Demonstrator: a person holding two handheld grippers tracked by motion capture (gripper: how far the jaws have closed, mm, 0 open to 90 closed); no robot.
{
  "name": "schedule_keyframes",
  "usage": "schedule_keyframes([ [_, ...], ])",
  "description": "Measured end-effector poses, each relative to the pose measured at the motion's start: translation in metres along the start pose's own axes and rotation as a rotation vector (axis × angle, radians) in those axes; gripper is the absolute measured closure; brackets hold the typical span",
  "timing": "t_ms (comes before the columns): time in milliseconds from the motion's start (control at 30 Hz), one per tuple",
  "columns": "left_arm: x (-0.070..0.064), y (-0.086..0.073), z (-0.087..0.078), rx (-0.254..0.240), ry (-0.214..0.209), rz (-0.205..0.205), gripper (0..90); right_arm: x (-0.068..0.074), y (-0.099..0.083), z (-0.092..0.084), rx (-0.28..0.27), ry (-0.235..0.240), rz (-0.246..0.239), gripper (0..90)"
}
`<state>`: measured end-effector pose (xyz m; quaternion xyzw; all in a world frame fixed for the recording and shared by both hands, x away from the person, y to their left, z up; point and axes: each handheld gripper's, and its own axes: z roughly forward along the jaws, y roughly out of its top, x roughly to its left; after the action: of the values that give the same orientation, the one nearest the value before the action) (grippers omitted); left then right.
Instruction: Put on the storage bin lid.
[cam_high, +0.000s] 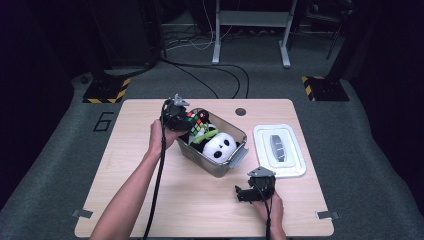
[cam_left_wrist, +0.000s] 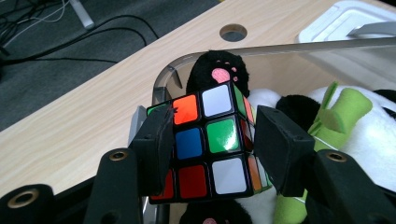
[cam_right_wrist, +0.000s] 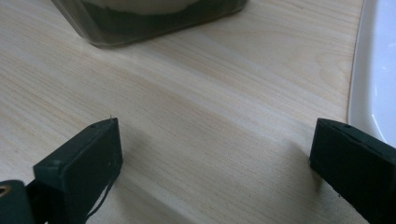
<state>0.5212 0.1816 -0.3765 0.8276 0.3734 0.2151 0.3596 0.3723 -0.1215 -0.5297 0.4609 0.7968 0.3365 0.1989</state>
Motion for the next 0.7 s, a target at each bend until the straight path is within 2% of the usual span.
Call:
schedule_keyframes([
  [167,-0.001,0.000,0.000,-0.010,0.003,-0.004,47.5,0.000,0.000,0.000,-0.001,0.000,-0.001,1.7],
  [200,0.000,-0.001,-0.001,-0.015,-0.013,-0.029,45.4,0.000,0.000,0.000,0.000,0.000,-0.001,1.7],
  [300,0.000,-0.002,-0.006,-0.022,-0.023,-0.050,32.1,0.000,0.000,0.000,0.001,0.000,0.005,1.7],
  [500,0.005,-0.009,-0.026,-0.052,-0.041,-0.070,18.6,0.001,0.000,0.000,0.000,-0.001,0.012,1.7],
  [700,0.014,-0.025,-0.047,-0.068,-0.035,-0.090,15.2,0.001,0.000,0.000,0.000,-0.002,0.011,1.7],
])
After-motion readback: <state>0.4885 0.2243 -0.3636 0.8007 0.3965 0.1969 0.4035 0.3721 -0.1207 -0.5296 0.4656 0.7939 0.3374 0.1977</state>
